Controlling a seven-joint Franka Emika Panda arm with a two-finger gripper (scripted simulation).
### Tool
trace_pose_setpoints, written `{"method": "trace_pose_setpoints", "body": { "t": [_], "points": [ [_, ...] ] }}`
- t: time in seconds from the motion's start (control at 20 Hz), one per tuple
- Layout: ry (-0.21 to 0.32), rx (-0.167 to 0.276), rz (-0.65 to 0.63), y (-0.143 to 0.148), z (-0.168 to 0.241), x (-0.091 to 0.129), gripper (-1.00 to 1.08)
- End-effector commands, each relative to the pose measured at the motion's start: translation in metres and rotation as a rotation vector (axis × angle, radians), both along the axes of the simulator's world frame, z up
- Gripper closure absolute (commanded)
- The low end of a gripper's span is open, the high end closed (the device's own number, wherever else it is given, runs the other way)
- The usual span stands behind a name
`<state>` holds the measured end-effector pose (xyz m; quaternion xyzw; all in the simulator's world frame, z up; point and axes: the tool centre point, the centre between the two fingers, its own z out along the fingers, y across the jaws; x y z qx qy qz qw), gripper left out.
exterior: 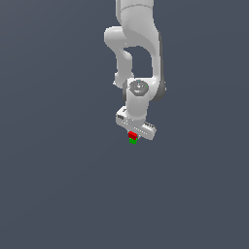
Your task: Stack the red cube on top of the green cube.
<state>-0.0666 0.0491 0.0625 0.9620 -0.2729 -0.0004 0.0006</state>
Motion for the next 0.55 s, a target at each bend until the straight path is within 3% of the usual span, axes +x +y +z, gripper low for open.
{"method": "trace_pose_setpoints", "body": {
  "t": [0.0, 0.05, 0.5],
  "points": [
    [-0.001, 0.001, 0.002, -0.0019, -0.0006, 0.0004, 1.08],
    [-0.001, 0.001, 0.002, -0.0019, -0.0006, 0.0004, -0.92],
    [-0.001, 0.001, 0.002, -0.0019, -0.0006, 0.0004, -0.92]
  ]
}}
